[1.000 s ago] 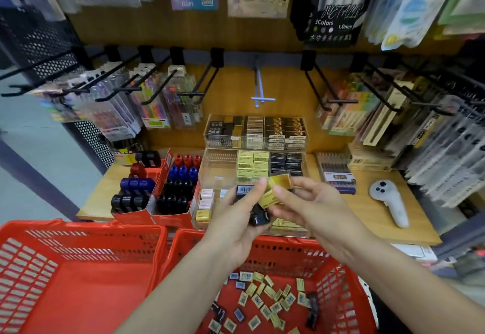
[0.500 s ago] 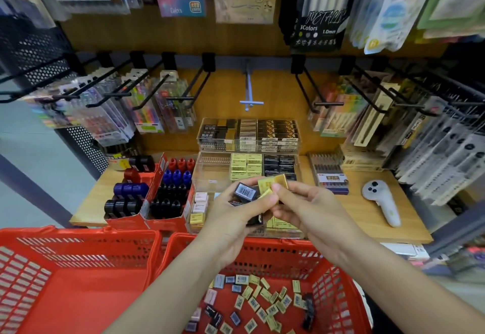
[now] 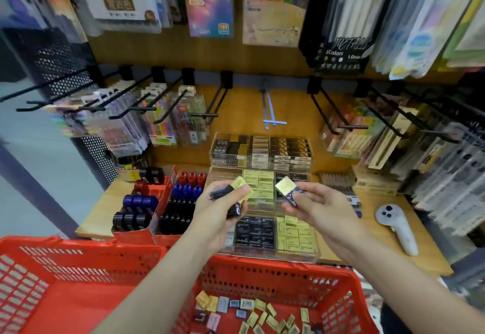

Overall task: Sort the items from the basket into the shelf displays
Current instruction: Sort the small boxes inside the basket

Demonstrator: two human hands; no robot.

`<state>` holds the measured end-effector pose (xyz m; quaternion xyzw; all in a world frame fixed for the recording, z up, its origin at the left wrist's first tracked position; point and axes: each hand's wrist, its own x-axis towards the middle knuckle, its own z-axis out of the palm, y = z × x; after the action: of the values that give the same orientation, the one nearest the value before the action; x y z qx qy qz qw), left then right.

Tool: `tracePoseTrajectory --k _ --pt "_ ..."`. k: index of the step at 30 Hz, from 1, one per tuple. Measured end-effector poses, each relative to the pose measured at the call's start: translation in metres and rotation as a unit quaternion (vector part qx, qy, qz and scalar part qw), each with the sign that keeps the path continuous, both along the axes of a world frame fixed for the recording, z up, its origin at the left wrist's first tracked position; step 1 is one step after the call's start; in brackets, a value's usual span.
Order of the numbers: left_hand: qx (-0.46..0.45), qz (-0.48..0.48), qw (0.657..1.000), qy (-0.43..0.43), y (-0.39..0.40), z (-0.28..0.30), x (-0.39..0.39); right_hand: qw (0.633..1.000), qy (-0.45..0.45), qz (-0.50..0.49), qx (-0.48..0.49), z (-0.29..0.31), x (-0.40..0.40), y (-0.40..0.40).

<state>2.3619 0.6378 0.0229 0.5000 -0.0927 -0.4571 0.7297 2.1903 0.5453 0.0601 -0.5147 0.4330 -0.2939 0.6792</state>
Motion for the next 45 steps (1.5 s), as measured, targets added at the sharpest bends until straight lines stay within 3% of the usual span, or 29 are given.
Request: tracePoseTrajectory --k 6,12,20,22,26,28,33,39,45 --pt "0.022 0.023 0.999 -0.023 -0.018 -0.014 0.049 0.99 0.116 0.006 -0.079 -0.011 0.067 -0.064" --pt "0.033 0.029 0.999 -0.019 -0.031 -0.037 0.075 0.914 0.266 0.02 -0.306 -0.022 0.157 -0.116" --pt "-0.003 0.01 1.0 0.013 -0.04 -0.034 0.075 0.873 0.359 0.03 -0.329 -0.048 0.213 -0.143" --pt "-0.008 0.006 1.0 0.014 -0.041 -0.033 0.074 0.847 0.403 0.049 -0.344 -0.052 0.216 -0.143" --pt "-0.011 0.002 1.0 0.015 -0.04 -0.032 0.074 0.746 0.494 0.05 -0.443 -0.057 0.216 -0.141" --pt "-0.003 0.005 1.0 0.019 -0.039 -0.032 0.074 0.723 0.494 0.056 -0.48 -0.059 0.211 -0.141" --pt "0.002 0.031 0.999 0.039 -0.038 -0.036 0.076 0.702 0.42 0.143 -0.557 -0.065 0.201 -0.132" --pt "0.0 0.032 0.998 0.045 -0.037 -0.036 0.075 0.618 0.472 0.201 -0.595 -0.063 0.188 -0.134" --pt "-0.001 0.03 0.998 0.052 -0.037 -0.037 0.076 0.661 0.441 0.24 -0.558 -0.052 0.197 -0.142"
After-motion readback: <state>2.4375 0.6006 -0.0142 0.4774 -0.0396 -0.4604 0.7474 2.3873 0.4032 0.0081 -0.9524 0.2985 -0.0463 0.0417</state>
